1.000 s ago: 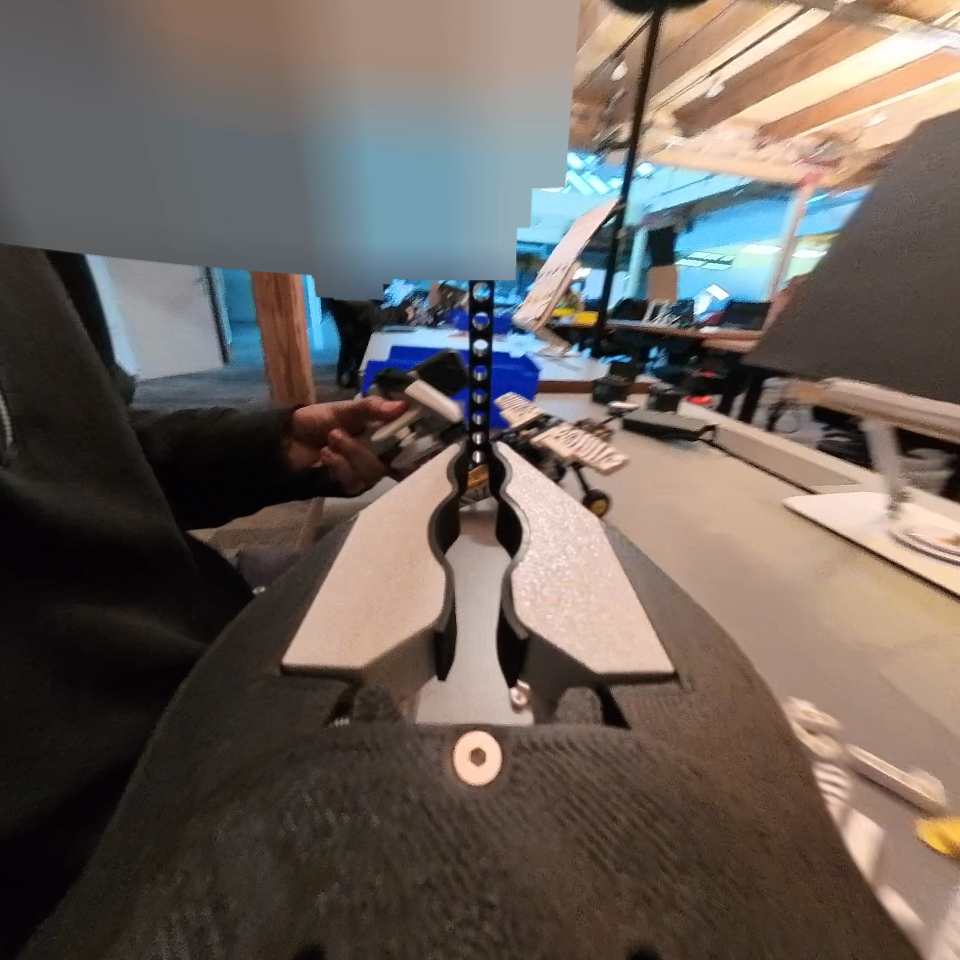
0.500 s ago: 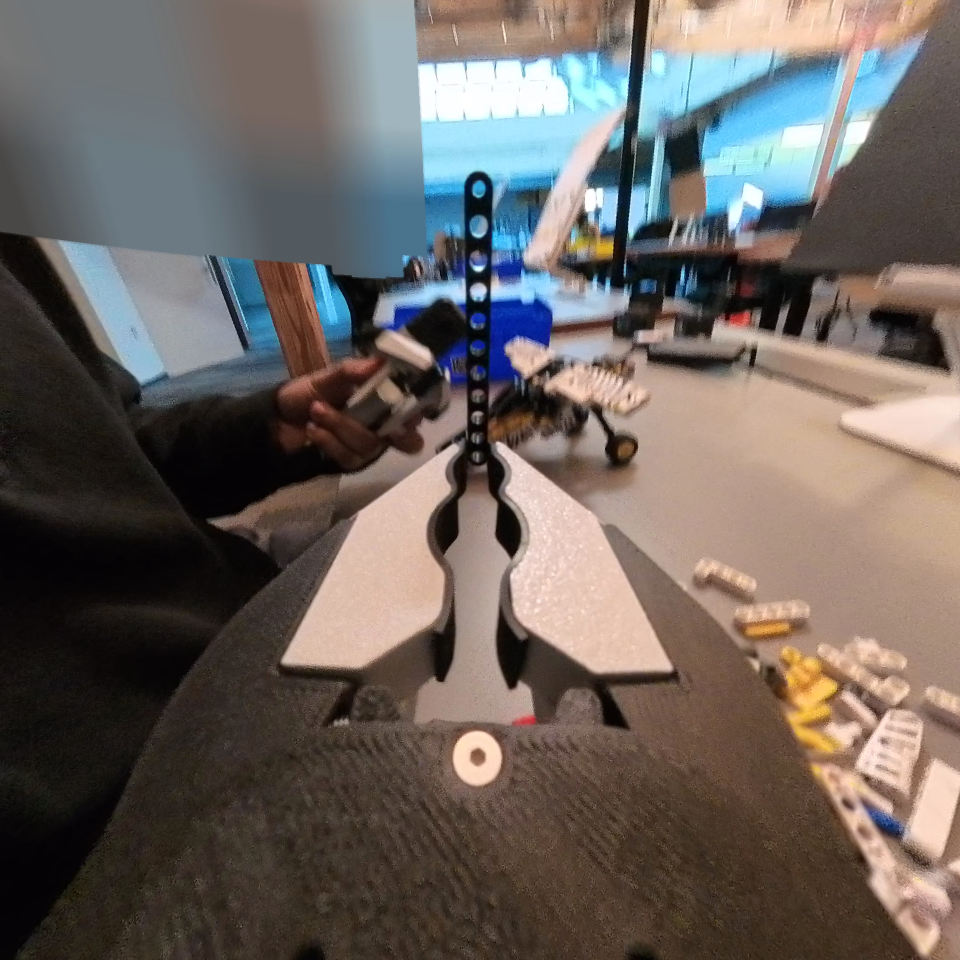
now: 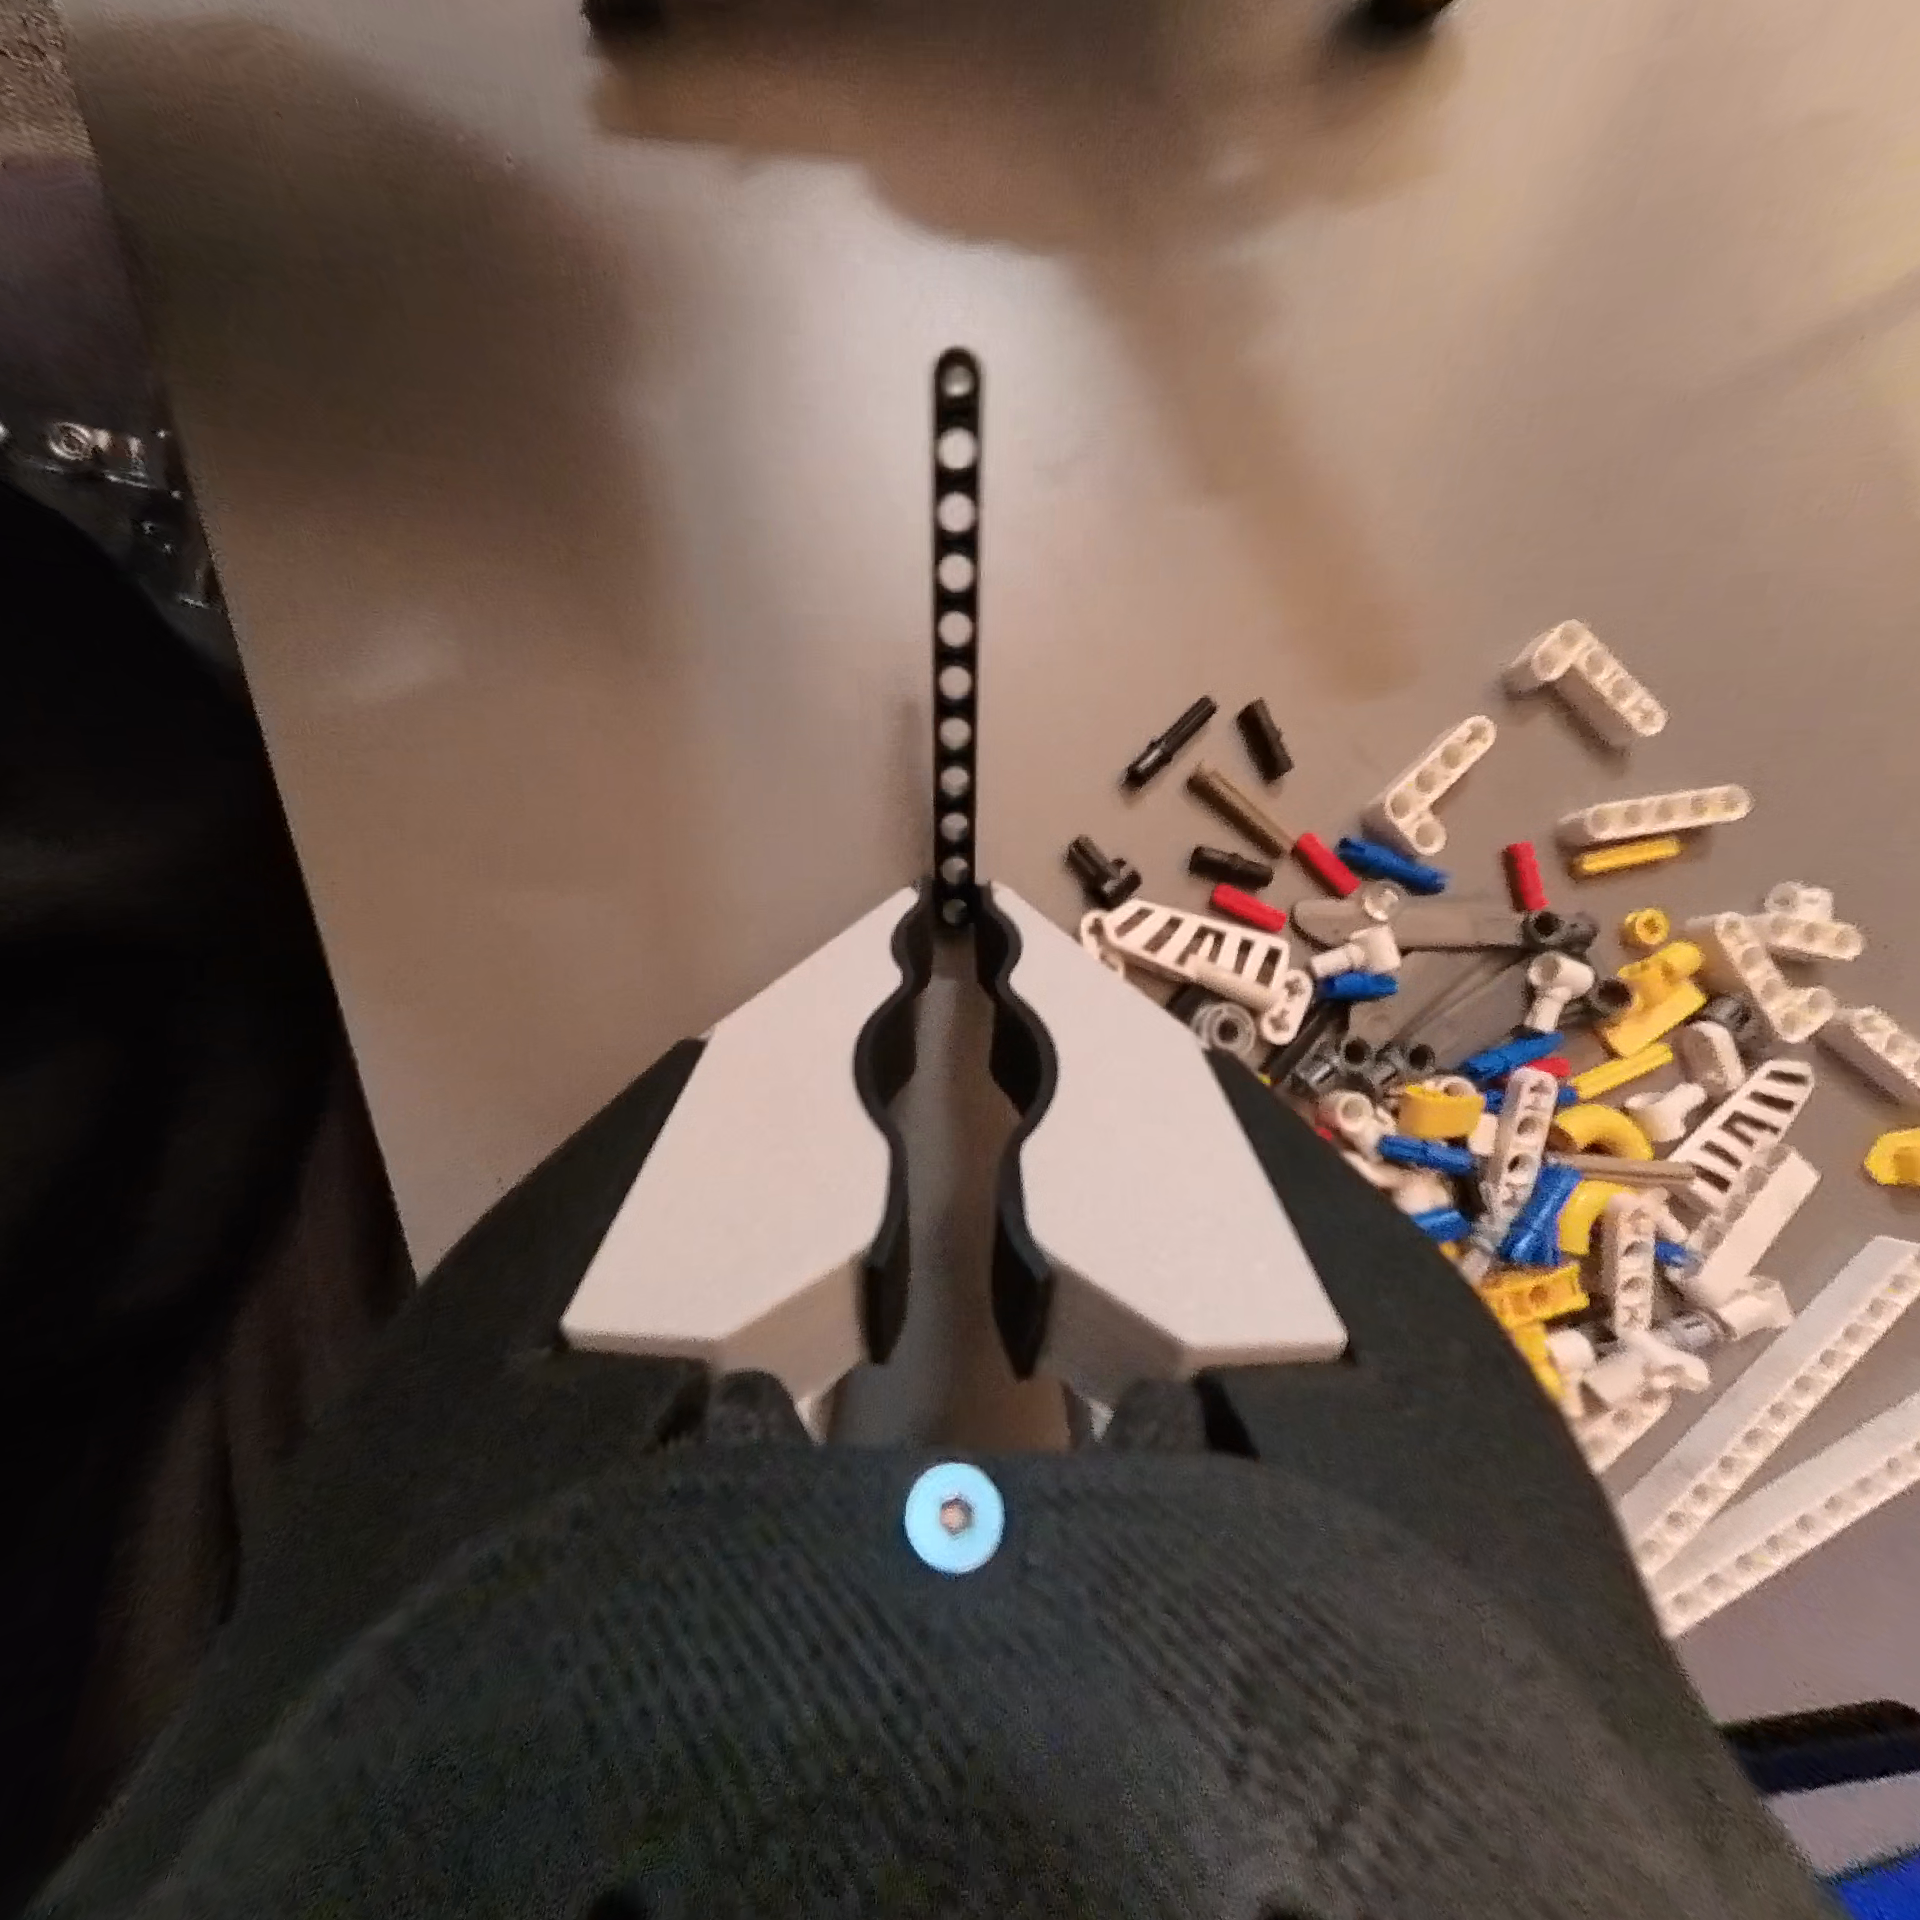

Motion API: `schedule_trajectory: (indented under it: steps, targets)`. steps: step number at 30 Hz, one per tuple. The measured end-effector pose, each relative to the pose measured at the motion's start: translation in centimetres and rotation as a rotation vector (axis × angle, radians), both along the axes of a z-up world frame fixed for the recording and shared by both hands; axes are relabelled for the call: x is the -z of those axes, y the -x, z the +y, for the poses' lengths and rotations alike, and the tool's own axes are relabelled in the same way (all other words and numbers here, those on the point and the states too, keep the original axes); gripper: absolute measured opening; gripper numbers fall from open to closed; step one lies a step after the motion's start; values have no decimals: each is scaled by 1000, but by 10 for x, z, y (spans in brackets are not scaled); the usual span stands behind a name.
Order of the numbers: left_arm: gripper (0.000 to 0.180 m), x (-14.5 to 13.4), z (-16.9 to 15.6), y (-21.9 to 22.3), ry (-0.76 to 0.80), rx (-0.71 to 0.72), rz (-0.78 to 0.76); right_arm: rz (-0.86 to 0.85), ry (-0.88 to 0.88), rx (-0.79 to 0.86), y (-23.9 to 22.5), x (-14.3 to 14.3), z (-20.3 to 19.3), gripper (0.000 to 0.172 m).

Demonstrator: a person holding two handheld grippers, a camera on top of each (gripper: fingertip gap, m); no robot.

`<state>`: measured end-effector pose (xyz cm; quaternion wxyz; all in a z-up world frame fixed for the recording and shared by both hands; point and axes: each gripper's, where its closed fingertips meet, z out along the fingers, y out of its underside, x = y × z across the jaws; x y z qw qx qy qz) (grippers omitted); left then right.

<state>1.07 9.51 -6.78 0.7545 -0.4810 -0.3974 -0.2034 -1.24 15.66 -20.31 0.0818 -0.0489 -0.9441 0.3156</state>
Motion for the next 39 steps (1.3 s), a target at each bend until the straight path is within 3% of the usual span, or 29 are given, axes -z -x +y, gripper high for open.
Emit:
schedule_trajectory:
  steps: [6,9,14,16,18,21,23,39]
  targets:
    - [2,4,1,-1,28,-12,-4,42,43,17,6,-8,-2,21]
    - [1,7,2,-2,33,-12,-10,37,148,28,8,-25,-5,24]
    - [1,9,10,-4,33,11,-19,-37,614,-38,-5,-95,-26,24]
    - [1,7,13,-6,17,28,-21,-99,843,-135,-21,-127,-30,24]
    - [2,3,17,-8,-17,51,-29,-50,969,-269,-41,-145,-28,23]
    - [1,0,22,-13,-46,87,-43,222,979,-275,-41,-150,-24,5]
    - [1,0,26,-16,-50,113,-52,294,944,-278,-41,-147,-24,2]
    - [1,-1,38,-23,-49,167,-50,232,840,-315,-48,-136,-31,2]
